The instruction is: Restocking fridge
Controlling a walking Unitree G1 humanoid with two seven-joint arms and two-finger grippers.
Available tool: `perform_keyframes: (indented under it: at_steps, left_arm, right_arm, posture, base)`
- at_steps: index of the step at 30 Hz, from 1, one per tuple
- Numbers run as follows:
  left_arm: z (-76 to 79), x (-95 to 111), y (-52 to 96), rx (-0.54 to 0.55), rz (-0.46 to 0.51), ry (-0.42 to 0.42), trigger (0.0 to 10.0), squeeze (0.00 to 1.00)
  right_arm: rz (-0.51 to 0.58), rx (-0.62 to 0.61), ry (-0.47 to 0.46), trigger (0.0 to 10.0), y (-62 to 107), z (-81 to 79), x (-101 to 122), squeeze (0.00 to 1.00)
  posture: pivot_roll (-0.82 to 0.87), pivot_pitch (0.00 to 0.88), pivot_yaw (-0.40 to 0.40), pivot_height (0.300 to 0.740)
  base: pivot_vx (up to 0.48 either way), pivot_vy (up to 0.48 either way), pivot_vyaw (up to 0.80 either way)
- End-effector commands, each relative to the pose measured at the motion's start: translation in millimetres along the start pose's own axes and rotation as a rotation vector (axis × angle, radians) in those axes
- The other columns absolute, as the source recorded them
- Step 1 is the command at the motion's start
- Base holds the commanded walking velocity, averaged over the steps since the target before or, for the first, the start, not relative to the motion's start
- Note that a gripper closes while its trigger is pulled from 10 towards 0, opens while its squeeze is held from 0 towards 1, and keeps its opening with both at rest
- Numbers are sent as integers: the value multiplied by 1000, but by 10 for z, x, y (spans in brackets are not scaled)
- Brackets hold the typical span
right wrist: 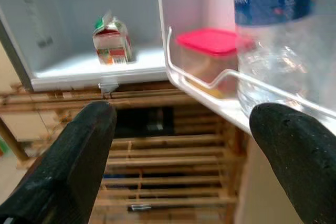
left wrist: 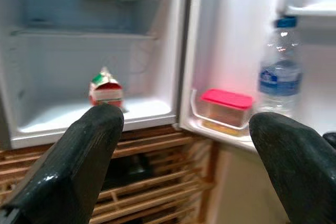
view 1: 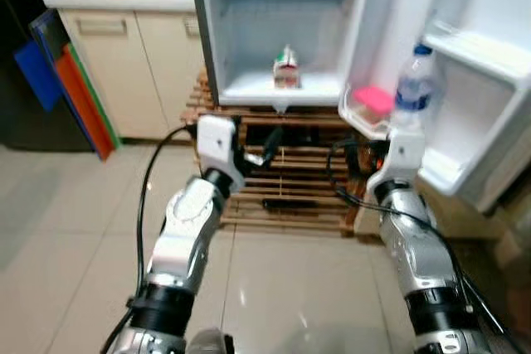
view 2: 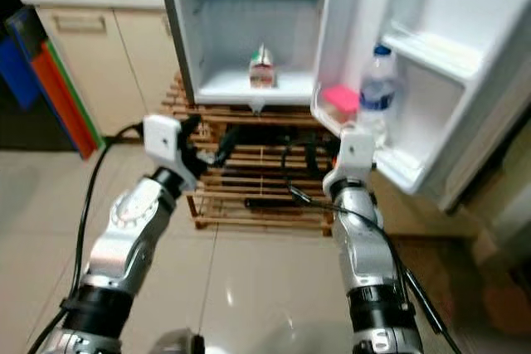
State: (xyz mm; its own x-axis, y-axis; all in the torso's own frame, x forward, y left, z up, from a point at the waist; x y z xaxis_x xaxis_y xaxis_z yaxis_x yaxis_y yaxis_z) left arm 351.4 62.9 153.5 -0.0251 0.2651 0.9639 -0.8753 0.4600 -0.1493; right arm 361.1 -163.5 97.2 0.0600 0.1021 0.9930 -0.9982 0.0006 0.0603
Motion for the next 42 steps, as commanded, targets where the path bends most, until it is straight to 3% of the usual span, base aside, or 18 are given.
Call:
perform_keyframes:
  at_steps: [1, 6, 10, 11, 12, 13, 17, 22, 23, 24, 25, 27, 28, 29, 31, 37, 41, 42]
  left_arm:
    - [-30, 46, -2, 1, 8, -5, 10000, 0]
    - [-30, 44, 0, -1, 8, -4, 10000, 0]
    - [-35, 49, 8, 4, 16, -1, 10000, 0]
    - [-39, 52, 10, 7, 18, -1, 10000, 0]
    - [-57, 54, 17, 11, 18, -3, 10000, 0]
    - [-63, 52, 19, 13, 17, -4, 10000, 0]
    - [-85, 48, 23, 16, 12, -1, 10000, 0]
    - [-101, -21, 4, 18, -22, -19, 10000, 0]
    - [-190, -233, 0, 50, -131, -85, 10000, 0]
    - [-257, -392, 17, 74, -214, -131, 10000, 0]
    - [-257, -392, 17, 74, -214, -131, 10000, 0]
    - [-422, -705, 109, 131, -387, -200, 10000, 0]
    - [-422, -705, 109, 131, -387, -200, 10000, 0]
    - [-630, -1128, 358, 199, -602, -188, 10000, 0]
    - [-722, -1371, 561, 218, -723, -189, 10000, 0]
    - [-712, -1687, 832, 168, -863, -219, 10000, 0]
    - [-583, -1754, 810, 81, -876, -267, 10000, 0]
    - [-583, -1754, 810, 81, -876, -267, 10000, 0]
  right_arm:
    - [10, 24, -1, 10000, -11, -29, 43, 0]
    - [-45, 75, 28, 10000, 54, -59, -111, 0]
    - [-128, 217, 50, 10000, 181, -182, -353, 0]
    - [-182, 280, 54, 10000, 289, -207, -516, 0]
    - [-337, 386, 100, 10000, 529, -202, -903, 0]
    - [-382, 409, 116, 10000, 602, -185, -1010, 0]
    - [-696, 469, 216, 10000, 1068, 113, -1658, 0]
    - [-831, 389, 281, 10000, 1193, 437, -1882, 0]
    - [-883, 256, 435, 10000, 1154, 838, -1909, 0]
    - [-909, 187, 530, 10000, 1147, 1053, -1900, 0]
    - [-909, 187, 530, 10000, 1147, 1053, -1900, 0]
    - [-930, 78, 643, 10000, 1132, 1351, -1842, 0]
    - [-930, 78, 643, 10000, 1132, 1351, -1842, 0]
    - [-883, -90, 685, 10000, 1000, 1648, -1640, 0]
    - [-808, -194, 693, 10000, 843, 1783, -1431, 0]
    - [-565, -377, 671, 10000, 414, 1954, -823, 0]
    - [-312, -452, 625, 10000, 47, 1912, -221, 0]
    - [-312, -452, 625, 10000, 47, 1912, -221, 0]
  posture:
    - [-61, 0, -6, 726]
    - [-62, 0, -6, 726]
    - [-61, 0, -11, 726]
    - [-61, 0, -11, 726]
    - [-57, 0, -13, 726]
    - [-57, 0, -13, 726]
    - [-61, 0, -9, 726]
    - [-66, 0, -4, 726]
    - [-68, 0, -1, 726]
    - [-70, 0, 1, 726]
    - [-70, 0, 1, 726]
    - [-71, 0, 6, 726]
    - [-71, 0, 6, 726]
    - [-72, 0, 12, 726]
    - [-72, 0, 16, 726]
    - [-80, 0, 23, 726]
    - [-94, 0, 32, 726]
    - [-94, 0, 32, 726]
  base:
    - [270, -394, 0]
    - [295, -346, 0]
    - [152, -171, 0]
    - [0, 0, 0]
    - [0, 0, 0]
    - [0, 0, 0]
    - [0, 0, 0]
    - [0, 0, 0]
    - [0, 0, 0]
    - [0, 0, 0]
    - [0, 0, 0]
    - [0, 0, 0]
    - [0, 0, 0]
    - [0, 0, 0]
    - [0, 0, 0]
    - [0, 0, 0]
    - [0, 0, 0]
    - [0, 0, 0]
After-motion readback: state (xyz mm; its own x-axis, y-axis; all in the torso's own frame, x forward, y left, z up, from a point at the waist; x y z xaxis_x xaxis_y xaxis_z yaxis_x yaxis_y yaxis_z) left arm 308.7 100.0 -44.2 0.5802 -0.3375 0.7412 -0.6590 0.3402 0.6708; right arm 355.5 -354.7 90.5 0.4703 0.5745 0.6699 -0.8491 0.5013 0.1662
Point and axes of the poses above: a point about 5 cm out from each wrist's last joint towards the gripper, its own y axis pointing back from the gripper into the wrist, its own x axis along the axis of the wrist's last joint, z = x × y, the point moved 5 cm from there along -y, pointing out of the wrist towards the gripper, and after that the axes turned 9 degrees about y, right-handed, at the moved point
